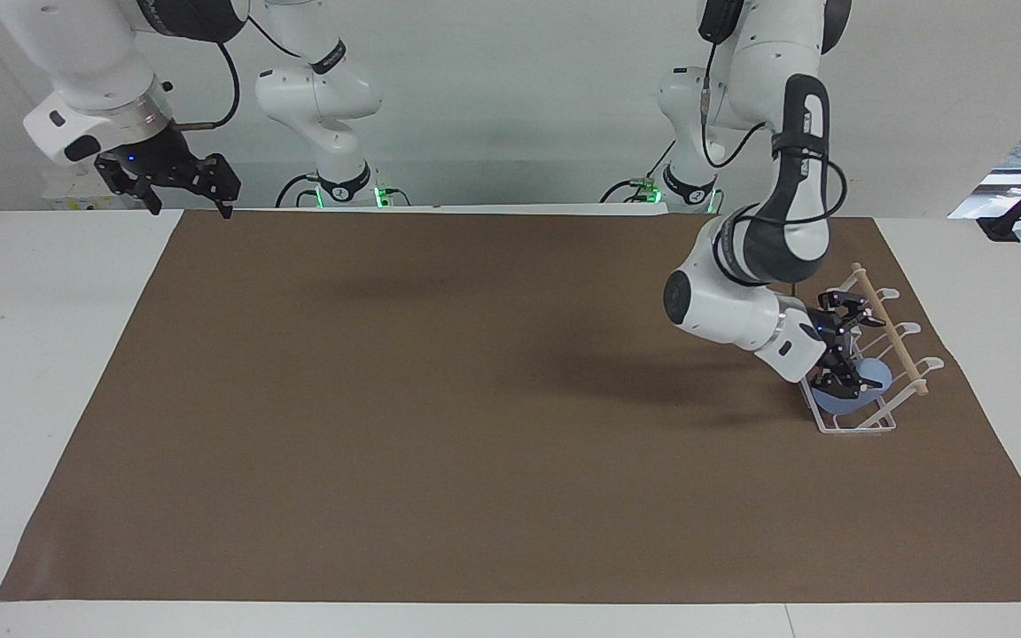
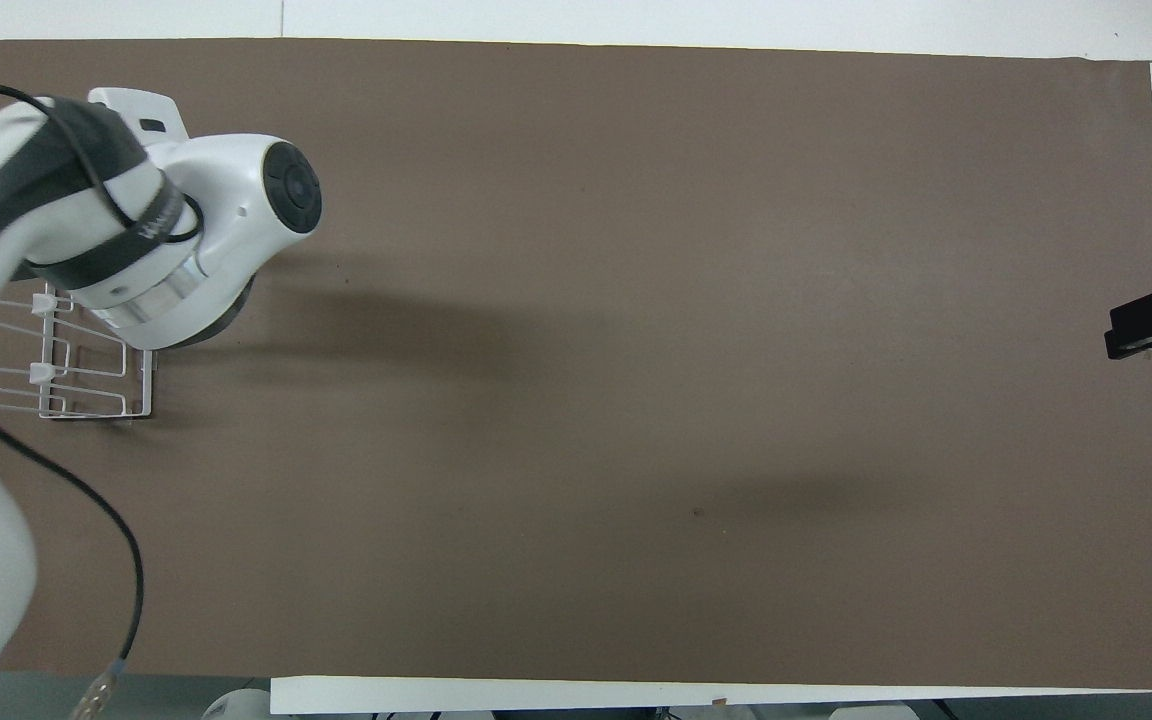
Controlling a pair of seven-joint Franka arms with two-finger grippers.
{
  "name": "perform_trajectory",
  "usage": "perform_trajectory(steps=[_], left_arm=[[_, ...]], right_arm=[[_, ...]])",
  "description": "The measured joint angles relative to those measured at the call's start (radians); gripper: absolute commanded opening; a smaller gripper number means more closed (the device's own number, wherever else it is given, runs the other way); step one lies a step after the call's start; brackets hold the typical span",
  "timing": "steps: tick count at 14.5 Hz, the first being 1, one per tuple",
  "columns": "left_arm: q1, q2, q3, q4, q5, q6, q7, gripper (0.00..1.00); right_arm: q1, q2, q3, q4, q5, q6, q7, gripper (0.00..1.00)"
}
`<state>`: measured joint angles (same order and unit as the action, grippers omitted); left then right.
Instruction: Hang cup on cup holder
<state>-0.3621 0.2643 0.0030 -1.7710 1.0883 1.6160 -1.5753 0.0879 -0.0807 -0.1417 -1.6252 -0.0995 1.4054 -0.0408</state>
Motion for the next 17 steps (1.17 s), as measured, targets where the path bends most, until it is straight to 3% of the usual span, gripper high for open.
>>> perform_trajectory(steps=[4, 7, 11, 17], left_arm=[[0.065, -0.182, 0.002, -0.003, -0.230, 0.002, 0.333, 1.00], [0.163, -0.262, 0.005, -0.010, -0.423, 0.012, 0.614, 1.00], [0.233, -0.292, 0.009, -0.020, -0.667, 0.007, 1.052, 1.00], [0.309, -0.320, 0.010, 0.044, -0.995, -0.057, 1.492, 1.00]], right_arm=[[0.000, 0.000, 0.000, 0.000, 0.000, 0.000, 0.000, 0.99], [0.000, 0.000, 0.000, 0.000, 0.000, 0.000, 0.000, 0.99], [0.000, 0.000, 0.000, 0.000, 0.000, 0.000, 0.000, 0.99], [0.000, 0.000, 0.000, 0.000, 0.000, 0.000, 0.000, 0.99]])
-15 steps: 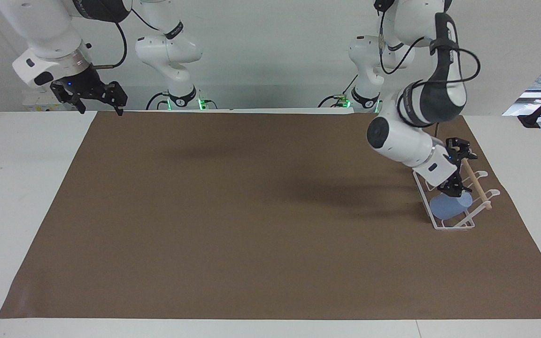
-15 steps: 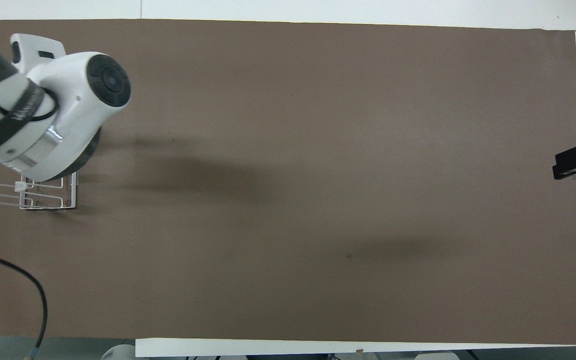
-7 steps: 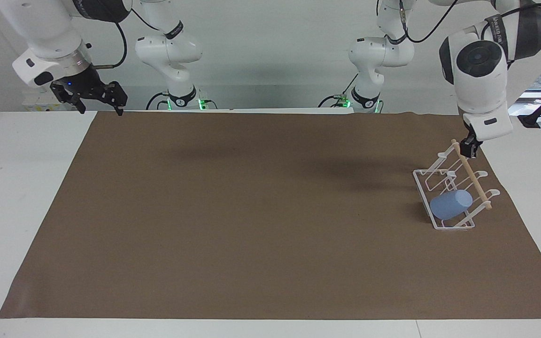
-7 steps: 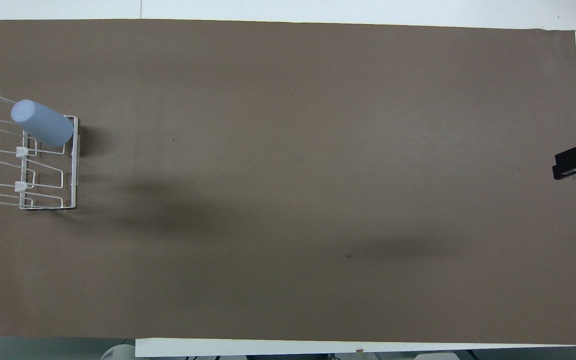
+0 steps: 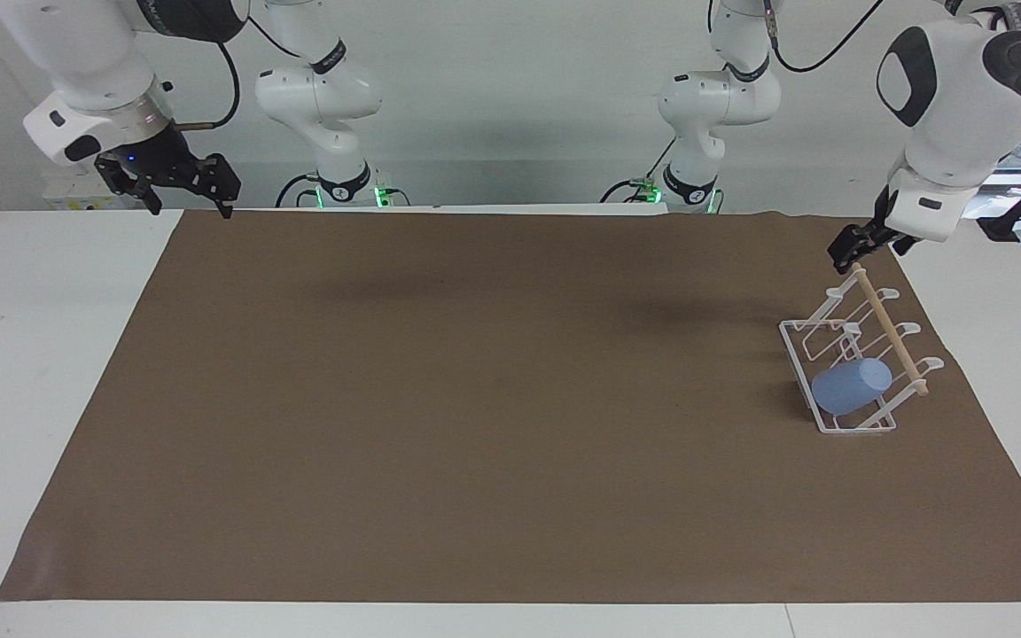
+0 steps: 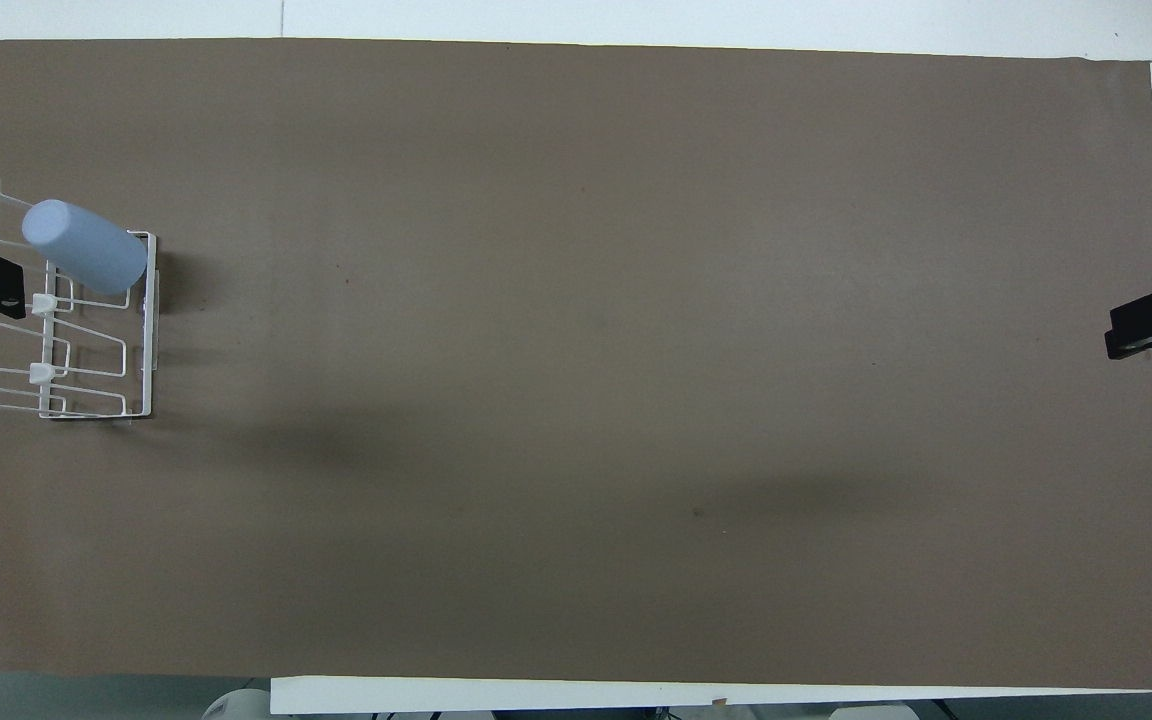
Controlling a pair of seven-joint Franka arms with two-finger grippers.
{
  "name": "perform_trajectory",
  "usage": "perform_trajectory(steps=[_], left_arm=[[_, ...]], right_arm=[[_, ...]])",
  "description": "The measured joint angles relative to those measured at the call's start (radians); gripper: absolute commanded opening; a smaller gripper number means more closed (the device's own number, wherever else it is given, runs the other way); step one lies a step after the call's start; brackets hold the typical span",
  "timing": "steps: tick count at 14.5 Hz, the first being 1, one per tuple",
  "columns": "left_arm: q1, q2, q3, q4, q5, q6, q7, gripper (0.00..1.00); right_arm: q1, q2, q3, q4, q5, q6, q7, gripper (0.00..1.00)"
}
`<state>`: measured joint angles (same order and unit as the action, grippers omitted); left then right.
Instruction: Hang cup on cup holder
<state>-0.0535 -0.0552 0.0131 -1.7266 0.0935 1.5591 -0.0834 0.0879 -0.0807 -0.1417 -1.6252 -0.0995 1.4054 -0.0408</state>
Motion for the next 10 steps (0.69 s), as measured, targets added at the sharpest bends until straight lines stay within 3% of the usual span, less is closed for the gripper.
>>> perform_trajectory(steps=[5, 10], left_arm=[[0.019, -0.001, -0.034, 0.073, -0.128, -0.049, 0.134, 1.00], [0.010, 0.007, -0.048, 0.133, -0.135, -0.088, 0.173, 1.00]], right_arm=[[0.000, 0.000, 0.000, 0.000, 0.000, 0.000, 0.000, 0.99], [0.000, 0.000, 0.000, 0.000, 0.000, 0.000, 0.000, 0.99]])
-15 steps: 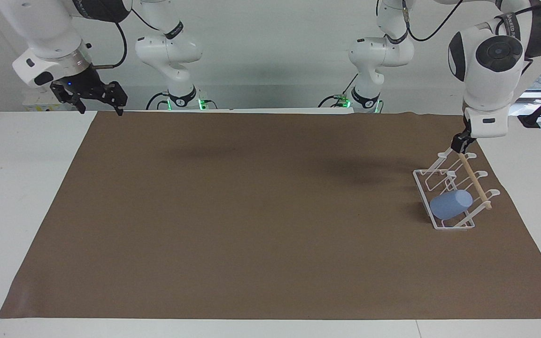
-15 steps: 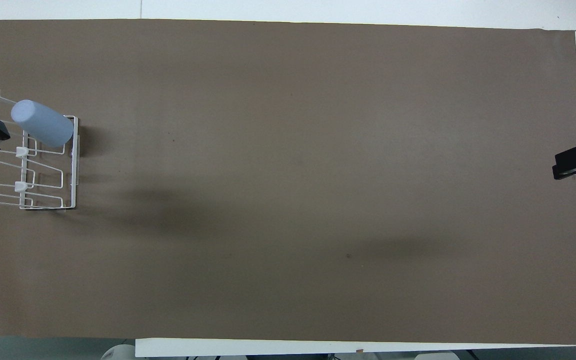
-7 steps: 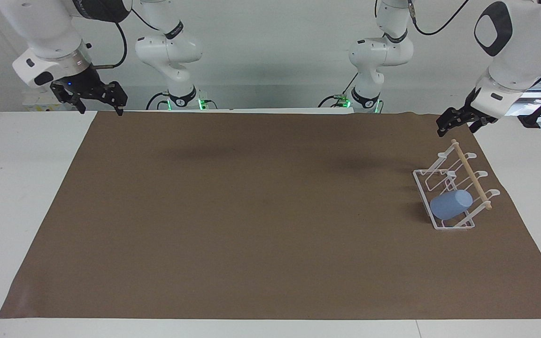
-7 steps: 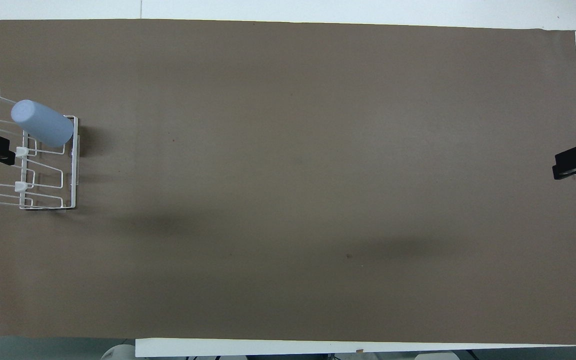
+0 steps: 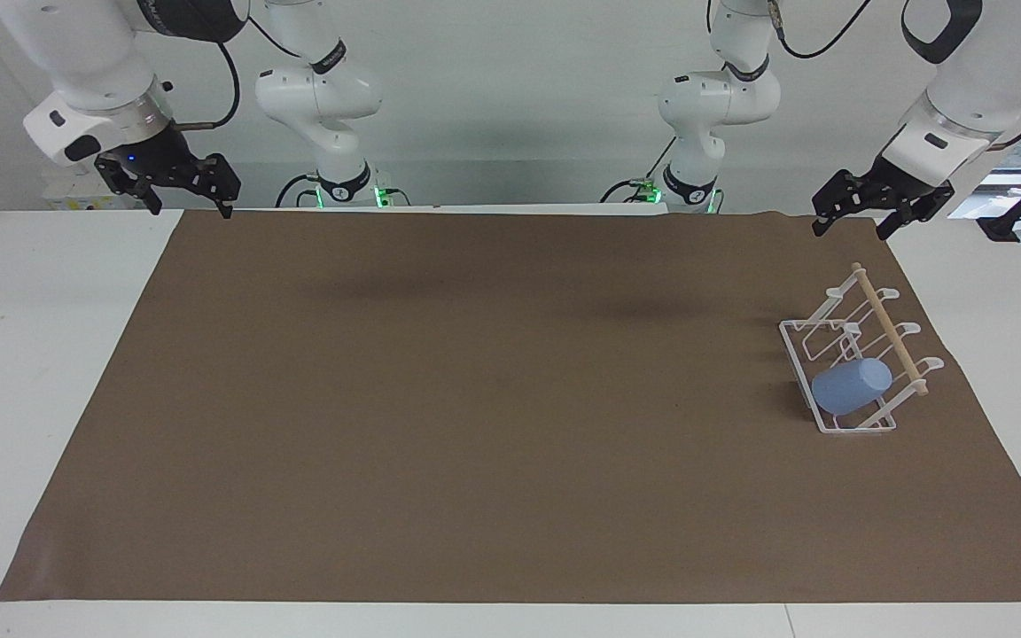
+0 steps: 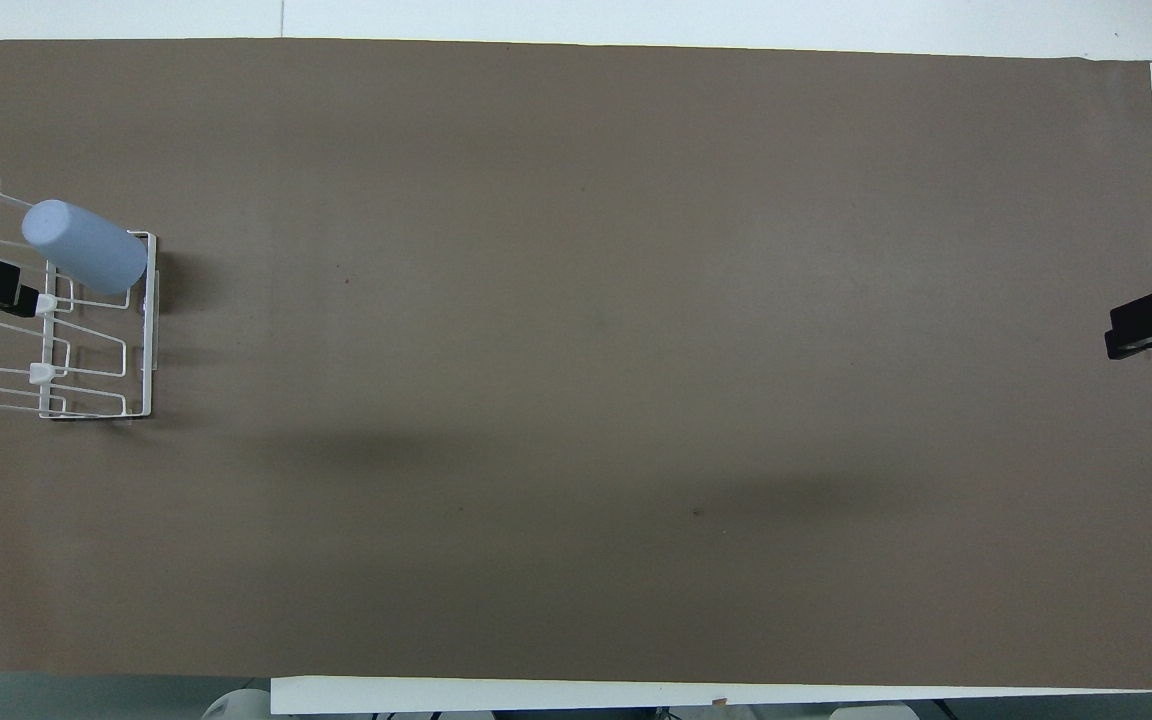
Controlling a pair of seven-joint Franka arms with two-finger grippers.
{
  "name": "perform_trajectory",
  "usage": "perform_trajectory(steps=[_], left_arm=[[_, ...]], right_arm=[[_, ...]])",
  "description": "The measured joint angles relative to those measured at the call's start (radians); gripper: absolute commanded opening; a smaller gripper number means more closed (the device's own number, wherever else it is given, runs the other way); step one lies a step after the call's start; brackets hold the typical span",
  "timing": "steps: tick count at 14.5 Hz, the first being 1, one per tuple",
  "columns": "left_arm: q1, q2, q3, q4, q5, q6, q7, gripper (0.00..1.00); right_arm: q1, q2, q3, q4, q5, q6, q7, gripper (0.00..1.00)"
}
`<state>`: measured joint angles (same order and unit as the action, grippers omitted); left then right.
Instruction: Hang cup on cup holder
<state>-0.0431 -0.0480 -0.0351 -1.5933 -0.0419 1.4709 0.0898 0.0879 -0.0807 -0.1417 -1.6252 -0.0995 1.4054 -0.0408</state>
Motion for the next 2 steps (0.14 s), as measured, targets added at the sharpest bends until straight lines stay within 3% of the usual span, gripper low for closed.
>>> perform_trajectory(steps=[2], left_arm=[[-0.020, 0.001, 0.001, 0.005, 0.000, -0.004, 0.002, 1.00]], right_arm=[[0.000, 0.000, 0.000, 0.000, 0.000, 0.000, 0.000, 0.99]])
